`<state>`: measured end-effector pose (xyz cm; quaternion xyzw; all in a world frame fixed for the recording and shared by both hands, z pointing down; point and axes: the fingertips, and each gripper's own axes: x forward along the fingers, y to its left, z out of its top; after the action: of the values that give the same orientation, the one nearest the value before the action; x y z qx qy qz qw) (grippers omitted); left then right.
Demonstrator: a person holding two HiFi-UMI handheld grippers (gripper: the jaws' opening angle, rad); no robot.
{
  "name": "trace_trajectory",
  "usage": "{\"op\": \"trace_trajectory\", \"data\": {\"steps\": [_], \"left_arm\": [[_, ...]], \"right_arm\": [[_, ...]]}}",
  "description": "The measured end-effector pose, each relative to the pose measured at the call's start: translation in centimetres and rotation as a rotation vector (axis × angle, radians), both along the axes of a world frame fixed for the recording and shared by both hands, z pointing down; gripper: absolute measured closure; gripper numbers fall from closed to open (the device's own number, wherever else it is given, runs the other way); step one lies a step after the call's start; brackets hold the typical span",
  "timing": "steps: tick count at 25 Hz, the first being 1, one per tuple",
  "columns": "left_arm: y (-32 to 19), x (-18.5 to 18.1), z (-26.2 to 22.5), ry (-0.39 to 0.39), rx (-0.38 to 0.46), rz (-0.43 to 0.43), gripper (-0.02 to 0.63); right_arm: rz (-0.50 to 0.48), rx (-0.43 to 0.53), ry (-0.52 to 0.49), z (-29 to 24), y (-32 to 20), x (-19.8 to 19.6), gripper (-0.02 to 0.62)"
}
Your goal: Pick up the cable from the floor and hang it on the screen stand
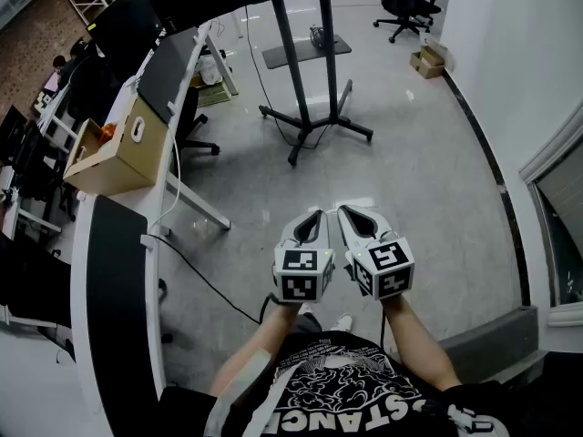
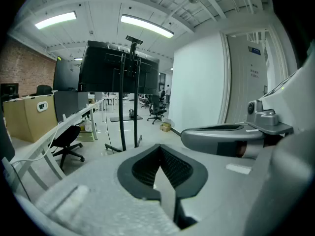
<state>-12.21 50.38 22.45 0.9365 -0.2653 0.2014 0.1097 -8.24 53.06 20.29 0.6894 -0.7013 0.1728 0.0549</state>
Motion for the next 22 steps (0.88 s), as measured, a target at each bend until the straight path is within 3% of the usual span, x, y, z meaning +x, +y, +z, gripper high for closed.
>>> {"op": "trace_trajectory", "data": {"steps": [12,22], "left_arm": [[-2.1,2.6,1.0,0.003,-0.033,0.009,0.609],[-10.4,7.3,3.1,0.026,-0.09,0.001,0.61]], "right_arm": [[0.035,-0.007,0.005,1.4,-1.9,2.5,0.591],[0.018,-0.064,0.052,3.8,-10.1,6.7,0.591]]}}
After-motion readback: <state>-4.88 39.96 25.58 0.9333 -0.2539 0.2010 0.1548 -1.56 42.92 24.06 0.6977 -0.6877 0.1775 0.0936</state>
